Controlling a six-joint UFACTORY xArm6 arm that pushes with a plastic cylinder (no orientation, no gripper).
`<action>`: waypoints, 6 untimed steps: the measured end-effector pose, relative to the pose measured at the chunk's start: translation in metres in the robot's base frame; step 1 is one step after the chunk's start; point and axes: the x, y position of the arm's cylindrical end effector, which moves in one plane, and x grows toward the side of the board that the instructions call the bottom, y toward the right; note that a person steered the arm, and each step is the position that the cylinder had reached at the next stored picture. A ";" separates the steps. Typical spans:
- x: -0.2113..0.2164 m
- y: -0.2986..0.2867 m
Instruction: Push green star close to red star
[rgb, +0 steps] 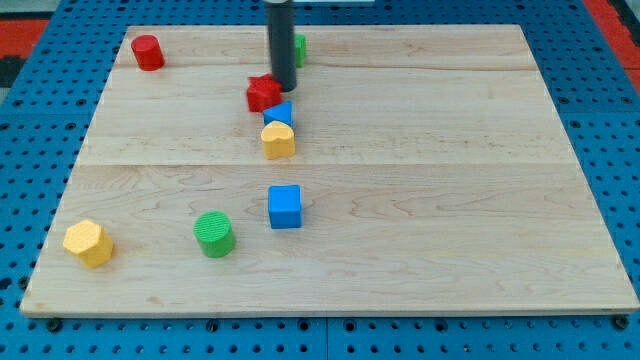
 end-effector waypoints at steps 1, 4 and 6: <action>-0.024 0.038; -0.116 0.021; -0.019 0.037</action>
